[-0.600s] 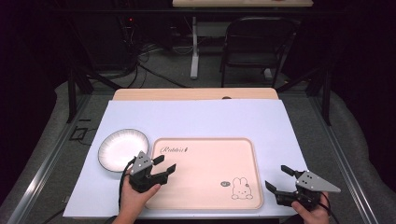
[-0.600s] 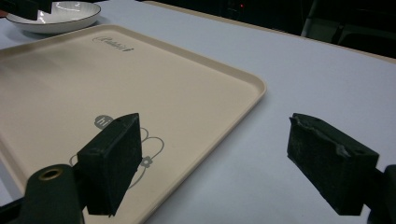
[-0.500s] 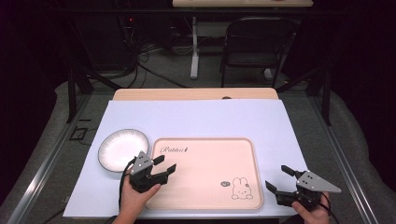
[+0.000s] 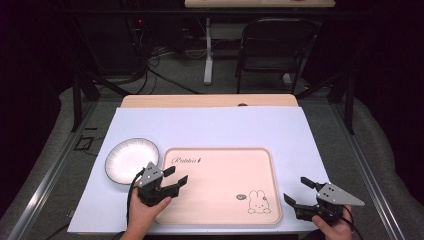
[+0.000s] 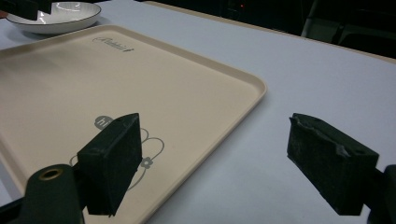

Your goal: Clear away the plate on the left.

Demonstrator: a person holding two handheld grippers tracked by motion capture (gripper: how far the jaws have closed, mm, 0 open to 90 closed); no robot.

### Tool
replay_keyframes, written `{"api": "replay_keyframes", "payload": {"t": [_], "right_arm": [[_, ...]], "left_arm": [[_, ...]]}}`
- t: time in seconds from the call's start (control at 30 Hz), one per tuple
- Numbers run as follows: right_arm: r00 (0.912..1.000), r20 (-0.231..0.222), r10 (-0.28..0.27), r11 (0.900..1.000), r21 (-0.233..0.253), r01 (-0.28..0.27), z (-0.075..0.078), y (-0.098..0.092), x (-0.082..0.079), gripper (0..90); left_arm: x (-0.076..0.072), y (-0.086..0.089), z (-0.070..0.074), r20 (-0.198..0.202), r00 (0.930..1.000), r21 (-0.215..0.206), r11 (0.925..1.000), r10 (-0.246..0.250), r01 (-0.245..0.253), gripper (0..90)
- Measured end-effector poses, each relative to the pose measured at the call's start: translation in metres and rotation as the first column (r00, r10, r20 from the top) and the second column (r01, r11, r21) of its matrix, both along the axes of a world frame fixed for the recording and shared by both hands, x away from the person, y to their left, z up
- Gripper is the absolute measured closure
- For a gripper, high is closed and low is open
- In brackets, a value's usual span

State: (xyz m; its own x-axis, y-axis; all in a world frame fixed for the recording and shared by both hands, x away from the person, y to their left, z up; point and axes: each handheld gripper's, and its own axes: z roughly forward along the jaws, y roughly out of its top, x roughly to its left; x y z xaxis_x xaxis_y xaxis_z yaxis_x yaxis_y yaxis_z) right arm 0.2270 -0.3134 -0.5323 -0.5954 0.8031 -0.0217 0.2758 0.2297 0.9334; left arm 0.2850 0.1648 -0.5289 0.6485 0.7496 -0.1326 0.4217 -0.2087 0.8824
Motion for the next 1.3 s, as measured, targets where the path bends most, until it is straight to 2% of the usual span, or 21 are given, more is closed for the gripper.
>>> {"api": "replay_keyframes", "payload": {"t": [0.3, 0.63, 0.8, 1.3], "right_arm": [[1.0000, 0.001, 0.004, 1.000, -0.006, -0.004, 0.000, 0.001, 0.000, 17.3], [1.0000, -0.001, 0.002, 1.000, -0.008, -0.002, 0.000, 0.001, -0.001, 17.3], [1.0000, 0.006, -0.005, 1.000, -0.002, 0.005, 0.001, -0.001, -0.003, 17.4], [1.0000, 0.006, 0.001, 1.000, -0.004, -0.001, 0.001, 0.000, -0.002, 17.4]], "left_arm": [[0.000, 0.003, 0.000, -0.002, 0.9999, -0.006, 0.9999, 0.011, -0.011, 41.2], [0.003, 0.014, 0.003, 0.005, 0.9987, -0.026, 0.9984, 0.051, -0.051, 41.5], [0.005, 0.022, 0.004, 0.000, 0.9964, -0.044, 0.9955, 0.084, -0.084, 41.8], [0.007, 0.040, 0.006, -0.005, 0.9905, -0.097, 0.9858, 0.137, -0.137, 38.2]]}}
